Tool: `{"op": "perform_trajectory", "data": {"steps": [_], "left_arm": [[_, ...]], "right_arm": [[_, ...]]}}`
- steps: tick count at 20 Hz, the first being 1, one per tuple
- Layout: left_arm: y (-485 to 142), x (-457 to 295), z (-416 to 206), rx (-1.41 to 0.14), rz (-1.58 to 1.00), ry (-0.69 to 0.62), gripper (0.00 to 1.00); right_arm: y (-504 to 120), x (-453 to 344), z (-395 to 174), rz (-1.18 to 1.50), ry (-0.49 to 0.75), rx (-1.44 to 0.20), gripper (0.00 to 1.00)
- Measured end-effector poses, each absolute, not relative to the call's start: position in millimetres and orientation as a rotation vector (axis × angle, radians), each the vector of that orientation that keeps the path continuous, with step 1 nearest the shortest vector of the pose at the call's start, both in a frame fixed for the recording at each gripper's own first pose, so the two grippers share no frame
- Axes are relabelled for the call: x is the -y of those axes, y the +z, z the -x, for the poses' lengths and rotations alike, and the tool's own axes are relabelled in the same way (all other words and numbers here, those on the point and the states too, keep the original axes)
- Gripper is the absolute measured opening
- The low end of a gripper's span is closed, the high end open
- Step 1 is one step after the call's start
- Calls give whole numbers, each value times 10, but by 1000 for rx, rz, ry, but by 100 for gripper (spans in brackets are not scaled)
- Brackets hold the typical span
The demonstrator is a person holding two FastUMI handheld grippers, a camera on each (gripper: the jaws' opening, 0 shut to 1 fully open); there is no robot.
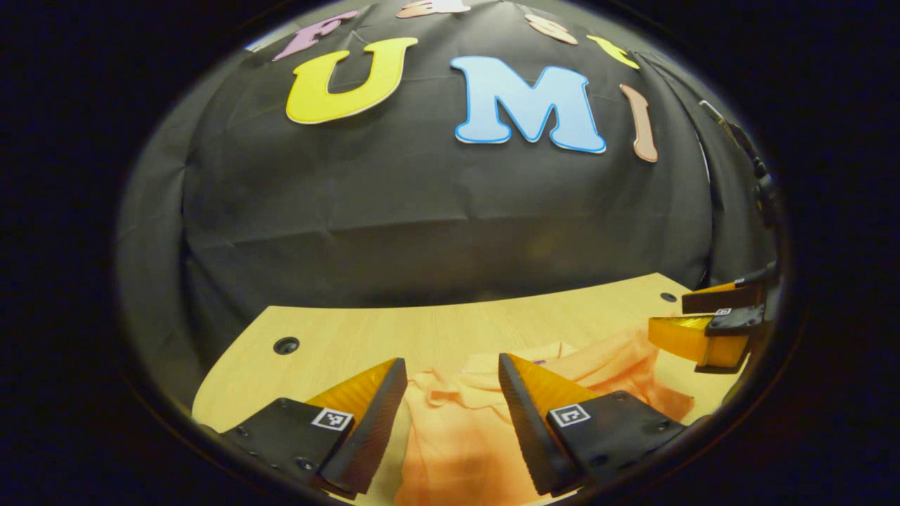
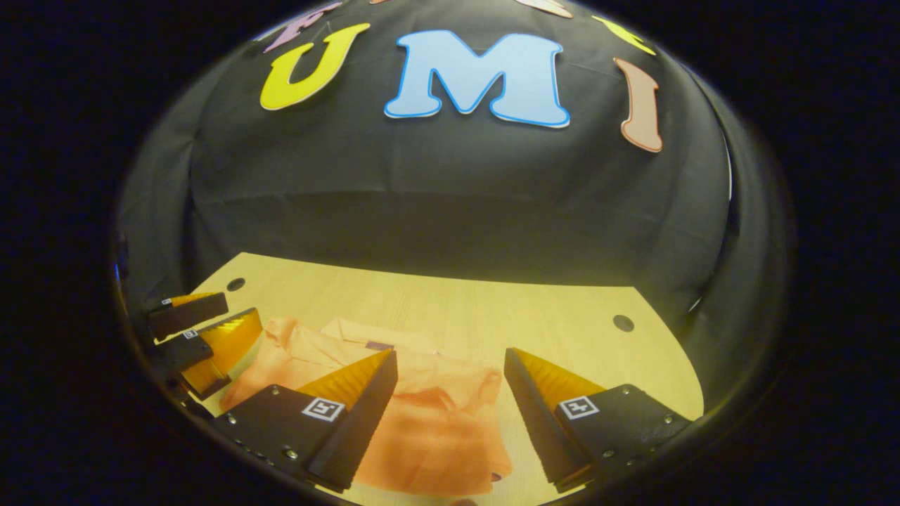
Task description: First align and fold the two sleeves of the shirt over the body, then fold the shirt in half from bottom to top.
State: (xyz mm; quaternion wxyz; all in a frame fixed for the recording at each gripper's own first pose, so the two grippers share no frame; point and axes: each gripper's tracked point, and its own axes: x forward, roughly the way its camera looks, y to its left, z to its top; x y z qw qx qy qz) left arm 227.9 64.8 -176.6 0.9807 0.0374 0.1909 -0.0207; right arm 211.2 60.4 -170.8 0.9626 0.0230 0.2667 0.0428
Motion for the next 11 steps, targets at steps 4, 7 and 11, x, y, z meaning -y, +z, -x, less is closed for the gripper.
{"op": "perform_trajectory", "data": {"steps": [4, 7, 11], "left_arm": [[-1504, -569, -1982, -348, -60, -29, 90], [-1314, -519, -1763, -322, -48, -17, 93], [-1065, -482, -1446, -283, -37, 5, 93]], "right_arm": [[-1399, -532, -1857, -35, 97, -487, 95], [-1152, -462, -1676, -33, 105, -450, 95], [-867, -355, -1431, -36, 110, -397, 95]]}}
